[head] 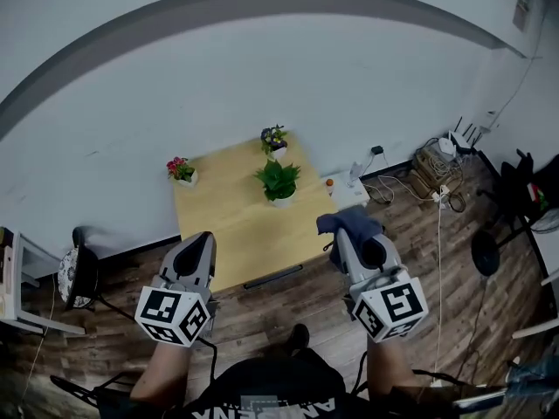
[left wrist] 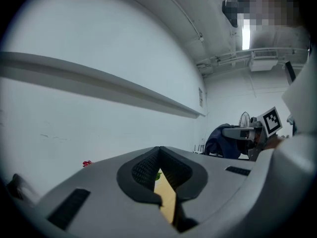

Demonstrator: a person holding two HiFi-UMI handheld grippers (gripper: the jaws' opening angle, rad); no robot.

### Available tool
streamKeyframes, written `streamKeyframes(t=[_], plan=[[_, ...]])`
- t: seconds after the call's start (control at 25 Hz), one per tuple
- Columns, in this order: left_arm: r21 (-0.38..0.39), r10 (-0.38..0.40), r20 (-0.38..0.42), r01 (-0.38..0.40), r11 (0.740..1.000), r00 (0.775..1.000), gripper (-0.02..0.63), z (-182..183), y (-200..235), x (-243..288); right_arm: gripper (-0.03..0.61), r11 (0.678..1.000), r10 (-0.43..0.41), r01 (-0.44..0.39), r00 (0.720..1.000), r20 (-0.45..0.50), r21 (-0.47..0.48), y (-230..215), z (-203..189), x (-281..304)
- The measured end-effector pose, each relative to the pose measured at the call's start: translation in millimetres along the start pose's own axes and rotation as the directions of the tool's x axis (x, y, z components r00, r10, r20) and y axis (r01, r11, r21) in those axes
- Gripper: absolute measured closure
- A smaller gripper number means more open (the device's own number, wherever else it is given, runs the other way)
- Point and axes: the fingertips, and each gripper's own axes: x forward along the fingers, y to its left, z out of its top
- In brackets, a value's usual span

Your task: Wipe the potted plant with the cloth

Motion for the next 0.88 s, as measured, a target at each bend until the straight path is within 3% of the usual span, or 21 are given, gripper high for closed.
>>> streamKeyframes(t=[0.24, 0.48, 0.88], plan=[[0.001, 0.009, -0.009, -0.009, 1.0, 1.0, 0.612, 3, -16, 52, 0.533, 0.999, 0.036, -0.036, 0.999, -0.005, 0.014, -49, -2, 18], [0.075, -0.001, -0.057, 0.005, 0.997, 0.998, 0.611, 1, -29, 94, 0.533, 0.998, 0.053, -0.053, 0.999, 0.0, 0.026, -82, -2, 34], [0.129, -0.134, -0.112, 0.148, 0.981, 0.985, 0.611, -4, 0, 154, 0.534, 1.0, -0.019, 0.019, 1.0, -0.02, 0.02, -86, -7, 89]])
